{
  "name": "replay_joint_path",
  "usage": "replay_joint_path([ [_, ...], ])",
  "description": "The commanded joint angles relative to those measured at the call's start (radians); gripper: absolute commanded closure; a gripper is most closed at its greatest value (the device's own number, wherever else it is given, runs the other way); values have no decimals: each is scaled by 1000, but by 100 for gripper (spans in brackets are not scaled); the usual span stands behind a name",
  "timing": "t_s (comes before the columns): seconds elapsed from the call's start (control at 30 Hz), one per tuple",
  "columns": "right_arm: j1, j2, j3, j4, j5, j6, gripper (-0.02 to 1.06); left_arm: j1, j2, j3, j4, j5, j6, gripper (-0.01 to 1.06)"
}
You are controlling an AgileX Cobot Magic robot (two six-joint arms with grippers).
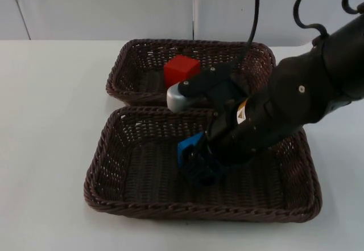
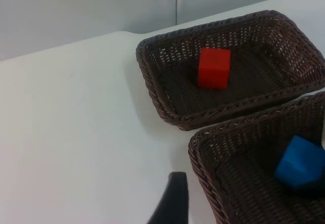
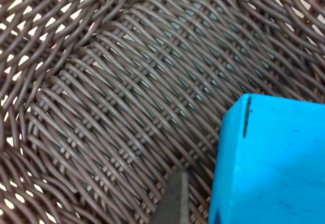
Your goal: Pick up one cube with the left hand and place it into the upper basket. Pick up one cube with the right hand and place it into the lower basket.
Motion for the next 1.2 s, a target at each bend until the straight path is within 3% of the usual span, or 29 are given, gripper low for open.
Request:
replay_joint_path([
  [0.0, 1, -27, -5, -6, -4, 0, 32, -2, -5, 4, 6, 2, -6, 28],
  [0.43, 1, -346, -5, -4, 193, 0, 33, -2, -5, 4, 6, 2, -6, 28],
  [0.77, 1, -547, -5, 5, 220, 0, 33, -2, -5, 4, 6, 2, -6, 28],
  [1.17, 1, -654, -5, 3, 244, 0, 33, -2, -5, 4, 8, 2, -6, 28],
])
